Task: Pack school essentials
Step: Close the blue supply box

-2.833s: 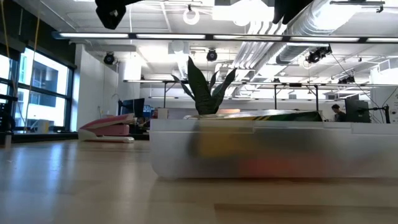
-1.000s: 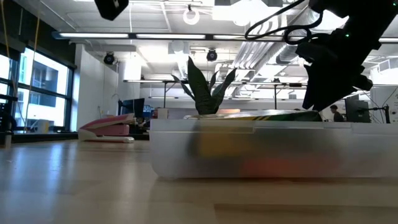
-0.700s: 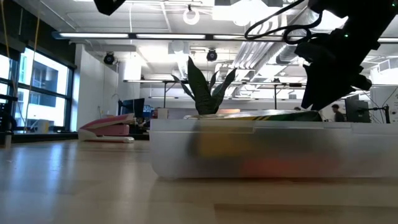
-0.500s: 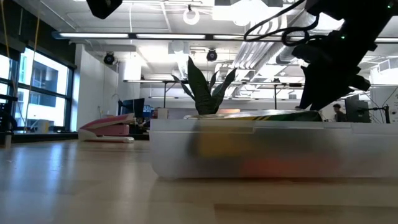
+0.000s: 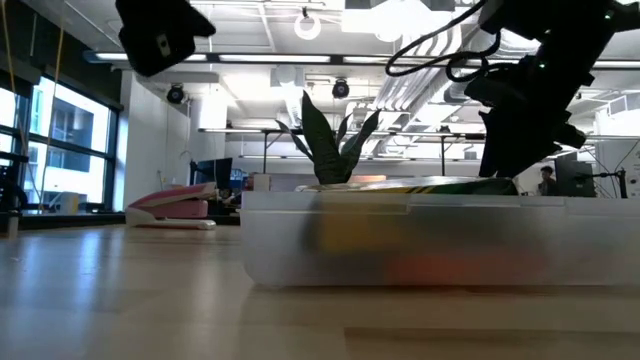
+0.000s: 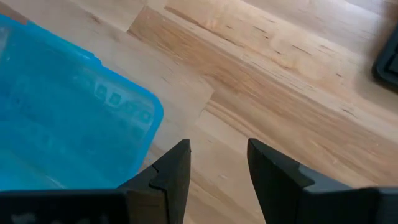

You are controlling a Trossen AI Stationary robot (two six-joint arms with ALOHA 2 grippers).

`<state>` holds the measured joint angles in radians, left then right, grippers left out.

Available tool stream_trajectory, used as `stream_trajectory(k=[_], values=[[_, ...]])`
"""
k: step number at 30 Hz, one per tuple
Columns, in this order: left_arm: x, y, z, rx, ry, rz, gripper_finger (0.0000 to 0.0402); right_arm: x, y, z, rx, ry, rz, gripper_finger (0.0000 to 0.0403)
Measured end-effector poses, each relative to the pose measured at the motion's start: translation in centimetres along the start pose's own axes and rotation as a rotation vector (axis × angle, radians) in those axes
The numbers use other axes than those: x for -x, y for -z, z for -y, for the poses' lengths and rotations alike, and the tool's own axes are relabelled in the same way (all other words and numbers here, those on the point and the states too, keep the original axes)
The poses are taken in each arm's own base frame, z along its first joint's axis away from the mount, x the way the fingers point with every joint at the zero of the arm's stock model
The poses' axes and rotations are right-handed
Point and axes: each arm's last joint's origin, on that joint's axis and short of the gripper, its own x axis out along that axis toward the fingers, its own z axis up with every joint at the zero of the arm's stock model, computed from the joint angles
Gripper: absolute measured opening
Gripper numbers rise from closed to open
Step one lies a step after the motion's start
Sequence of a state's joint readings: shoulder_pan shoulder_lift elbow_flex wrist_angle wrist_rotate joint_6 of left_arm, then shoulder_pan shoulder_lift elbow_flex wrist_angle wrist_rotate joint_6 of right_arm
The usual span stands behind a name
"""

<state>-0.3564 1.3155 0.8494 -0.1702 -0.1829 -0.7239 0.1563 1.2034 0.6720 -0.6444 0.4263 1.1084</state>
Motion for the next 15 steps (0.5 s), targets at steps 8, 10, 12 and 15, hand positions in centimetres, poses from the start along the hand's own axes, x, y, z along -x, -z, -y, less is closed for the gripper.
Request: stream_trajectory(k=[8,10,12,15], values=[[-2.0,1.3,0.5,0.027,0.029,-0.065,0.0152,-0.7,-1.2,0.7,0.02,-0.009,-0.064,0.0149],[-2.5,1.6,0.7,0.049,0.032,-0.073,0.0152,-0.9,-1.6,0.9,0.022,-0.013,-0.07,0.0149],[-3.2,2.2,0.7,0.059,0.014,-0.099,0.0152,-1.1,-2.1,1.1,0.024,-0.007,-0.066,0.0149],[-4.5,3.2,0.4,0.067,-0.023,-0.142,0.0152,-1.4,-2.9,1.7,0.014,0.008,-0.055,0.0149]])
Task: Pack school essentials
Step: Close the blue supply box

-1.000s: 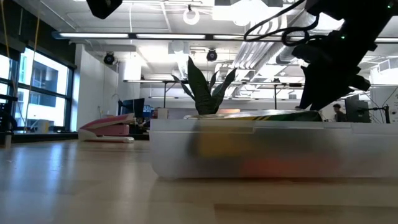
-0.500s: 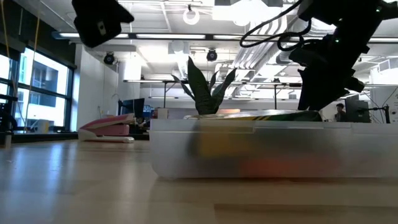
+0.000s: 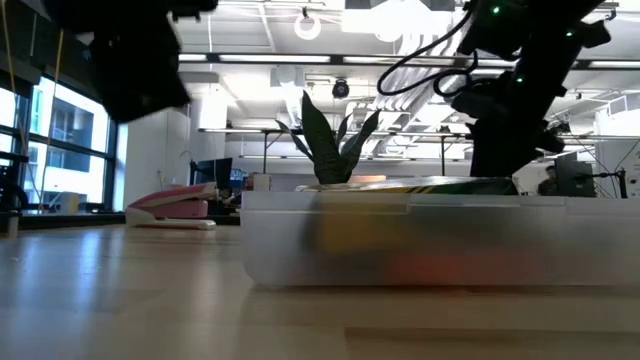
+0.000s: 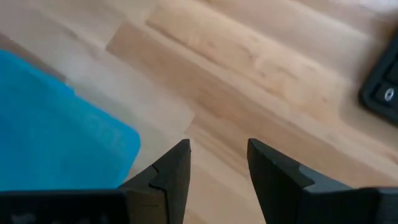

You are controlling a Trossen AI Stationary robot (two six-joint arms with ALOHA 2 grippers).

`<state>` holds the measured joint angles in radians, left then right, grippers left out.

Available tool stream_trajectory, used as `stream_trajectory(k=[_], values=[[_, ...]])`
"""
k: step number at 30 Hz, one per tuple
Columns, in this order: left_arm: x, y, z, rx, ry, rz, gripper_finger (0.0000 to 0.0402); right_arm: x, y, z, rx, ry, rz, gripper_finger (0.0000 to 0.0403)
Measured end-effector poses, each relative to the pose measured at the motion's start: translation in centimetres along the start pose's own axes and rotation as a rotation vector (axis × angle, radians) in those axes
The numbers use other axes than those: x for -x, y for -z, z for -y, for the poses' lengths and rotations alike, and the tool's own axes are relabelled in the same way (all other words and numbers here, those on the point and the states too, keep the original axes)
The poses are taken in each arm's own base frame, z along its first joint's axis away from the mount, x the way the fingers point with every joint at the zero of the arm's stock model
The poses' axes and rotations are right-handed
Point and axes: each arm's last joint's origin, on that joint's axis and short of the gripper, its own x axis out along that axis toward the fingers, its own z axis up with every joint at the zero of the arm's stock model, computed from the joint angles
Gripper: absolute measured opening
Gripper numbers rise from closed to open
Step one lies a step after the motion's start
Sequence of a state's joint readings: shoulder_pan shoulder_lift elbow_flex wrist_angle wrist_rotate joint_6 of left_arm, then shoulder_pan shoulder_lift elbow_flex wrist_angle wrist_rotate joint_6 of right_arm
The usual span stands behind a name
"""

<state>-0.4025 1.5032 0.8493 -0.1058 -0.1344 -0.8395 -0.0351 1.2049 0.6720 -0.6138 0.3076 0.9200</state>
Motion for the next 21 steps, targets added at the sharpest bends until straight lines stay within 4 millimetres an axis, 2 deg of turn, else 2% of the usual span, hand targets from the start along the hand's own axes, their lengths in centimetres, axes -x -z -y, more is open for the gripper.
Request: stream_trajectory(k=[6,9,21], values=[[-3.0,1.0,-0.9,0.065,-0.035,-0.056,0.0152,-0.7,-1.9,0.7,-0.02,-0.042,0.028,0.0149],[-3.9,1.1,-1.5,0.111,-0.045,-0.085,0.0152,-1.4,-2.6,1.1,-0.017,-0.037,0.017,0.0149],[-6.5,0.8,-4.2,0.187,-0.07,-0.189,0.0152,-6.4,-3.9,1.5,-0.007,-0.154,-0.166,0.0149]])
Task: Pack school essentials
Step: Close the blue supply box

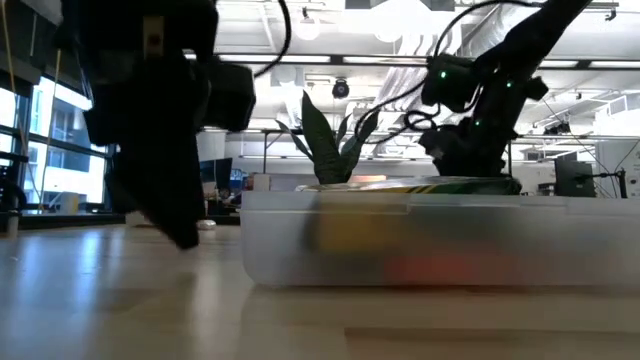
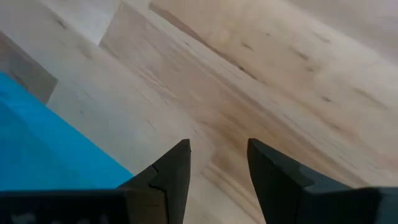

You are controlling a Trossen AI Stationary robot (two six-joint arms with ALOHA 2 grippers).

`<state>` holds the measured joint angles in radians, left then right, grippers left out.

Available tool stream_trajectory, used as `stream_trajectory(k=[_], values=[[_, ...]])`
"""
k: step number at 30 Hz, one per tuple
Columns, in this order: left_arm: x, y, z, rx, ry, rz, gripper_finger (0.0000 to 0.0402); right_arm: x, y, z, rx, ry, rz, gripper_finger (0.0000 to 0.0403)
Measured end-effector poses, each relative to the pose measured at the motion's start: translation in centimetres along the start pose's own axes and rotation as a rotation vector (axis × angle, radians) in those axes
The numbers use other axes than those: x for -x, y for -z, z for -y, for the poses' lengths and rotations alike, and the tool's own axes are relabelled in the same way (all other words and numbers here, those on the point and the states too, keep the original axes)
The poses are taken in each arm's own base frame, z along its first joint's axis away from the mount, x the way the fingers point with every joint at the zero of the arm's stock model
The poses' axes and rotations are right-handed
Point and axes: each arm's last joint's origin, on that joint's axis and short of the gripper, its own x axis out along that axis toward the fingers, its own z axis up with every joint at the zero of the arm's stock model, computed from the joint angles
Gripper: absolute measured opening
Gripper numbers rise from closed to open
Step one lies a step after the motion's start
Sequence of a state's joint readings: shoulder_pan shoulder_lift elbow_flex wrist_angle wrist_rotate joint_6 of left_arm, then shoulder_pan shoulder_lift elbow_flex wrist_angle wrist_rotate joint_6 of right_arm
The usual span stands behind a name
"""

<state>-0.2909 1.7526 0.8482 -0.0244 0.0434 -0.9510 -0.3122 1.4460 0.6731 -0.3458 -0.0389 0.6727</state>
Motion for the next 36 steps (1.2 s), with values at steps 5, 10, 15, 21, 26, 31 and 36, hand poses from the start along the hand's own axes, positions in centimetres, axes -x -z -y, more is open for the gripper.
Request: stream_trajectory(k=[5,10,15,21,26,31,36], values=[[-1.3,-0.1,-0.5,0.063,0.035,-0.059,0.0152,-1.2,-0.3,0.5,-0.028,-0.033,-0.052,0.0149],[-1.8,-0.1,-0.3,0.086,0.081,-0.055,0.0152,-1.3,-0.5,0.8,-0.016,-0.077,-0.083,0.0149],[-1.9,-0.1,-0.2,0.151,0.089,-0.067,0.0152,-1.3,-0.8,1.1,-0.012,-0.084,-0.086,0.0149],[-1.9,0.9,0.6,0.177,0.126,-0.117,0.0152,-1.2,-1.0,1.4,-0.028,-0.08,-0.082,0.0149],[-1.9,1.6,1.5,0.171,0.157,-0.098,0.0152,-1.2,-1.0,1.4,-0.033,-0.079,-0.082,0.0149],[-1.9,1.3,2.1,0.187,0.2,-0.022,0.0152,-1.2,-1.0,1.4,-0.034,-0.069,-0.074,0.0149],[-1.8,1.4,2.4,0.214,0.195,0.032,0.0152,-1.2,-1.0,1.4,-0.072,-0.062,-0.07,0.0149]])
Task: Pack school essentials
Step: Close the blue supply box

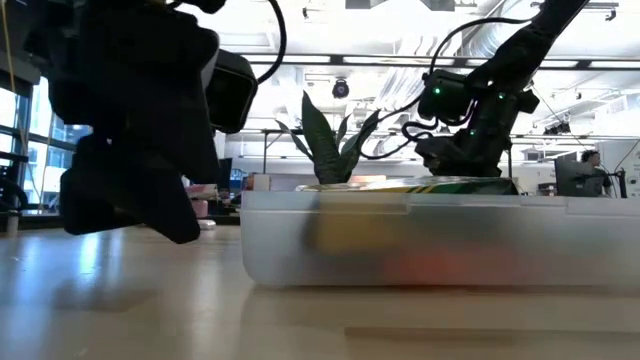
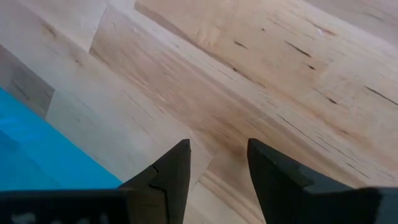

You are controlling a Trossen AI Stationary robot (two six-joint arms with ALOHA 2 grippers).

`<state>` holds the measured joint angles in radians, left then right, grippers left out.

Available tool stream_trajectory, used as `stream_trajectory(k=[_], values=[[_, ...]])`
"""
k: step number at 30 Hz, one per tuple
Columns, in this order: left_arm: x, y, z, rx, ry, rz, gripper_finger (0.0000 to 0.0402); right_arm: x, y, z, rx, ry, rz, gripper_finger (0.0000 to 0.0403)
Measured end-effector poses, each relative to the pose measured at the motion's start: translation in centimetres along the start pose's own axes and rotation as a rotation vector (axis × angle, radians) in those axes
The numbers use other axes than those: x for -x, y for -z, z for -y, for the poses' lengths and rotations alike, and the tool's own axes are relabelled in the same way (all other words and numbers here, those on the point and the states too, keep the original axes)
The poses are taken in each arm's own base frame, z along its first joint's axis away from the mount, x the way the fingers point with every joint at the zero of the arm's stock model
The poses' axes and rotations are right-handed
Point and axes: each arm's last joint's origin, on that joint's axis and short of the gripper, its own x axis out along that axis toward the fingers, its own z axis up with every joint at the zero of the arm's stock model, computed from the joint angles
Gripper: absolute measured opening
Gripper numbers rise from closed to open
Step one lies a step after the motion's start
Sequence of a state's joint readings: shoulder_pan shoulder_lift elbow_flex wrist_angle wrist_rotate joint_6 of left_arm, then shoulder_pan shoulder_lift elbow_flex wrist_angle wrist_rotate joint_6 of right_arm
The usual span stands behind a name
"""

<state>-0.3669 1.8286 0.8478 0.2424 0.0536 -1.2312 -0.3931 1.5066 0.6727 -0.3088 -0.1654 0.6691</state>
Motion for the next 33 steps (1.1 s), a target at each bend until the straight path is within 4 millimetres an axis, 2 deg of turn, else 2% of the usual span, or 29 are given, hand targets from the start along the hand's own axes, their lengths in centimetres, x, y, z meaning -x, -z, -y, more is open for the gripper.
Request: stream_trajectory(k=[7,12,17,20,24,33], values=[[-0.1,1.8,1.2,0.012,0.027,0.008,0.0152,0.0,-0.1,-0.1,-0.039,-0.003,0.015,0.0149],[-2.0,2.6,2.1,0.015,0.017,0.023,0.0152,0.0,-0.2,-0.1,-0.067,-0.011,0.029,0.0149],[-4.3,2.1,2.6,0.025,0.006,0.028,0.0152,0.0,-0.3,-0.2,-0.067,-0.011,0.033,0.0149],[-4.7,1.5,2.9,0.023,0.011,0.059,0.0152,0.0,-0.3,-0.2,-0.069,-0.009,0.039,0.0149],[-4.8,0.7,2.5,0.033,-0.024,0.112,0.0152,0.0,-0.3,-0.2,-0.061,-0.009,0.049,0.0149],[-4.7,0.0,1.8,0.052,-0.069,0.102,0.0152,0.0,-0.2,-0.4,0.006,-0.083,-0.014,0.0149]])
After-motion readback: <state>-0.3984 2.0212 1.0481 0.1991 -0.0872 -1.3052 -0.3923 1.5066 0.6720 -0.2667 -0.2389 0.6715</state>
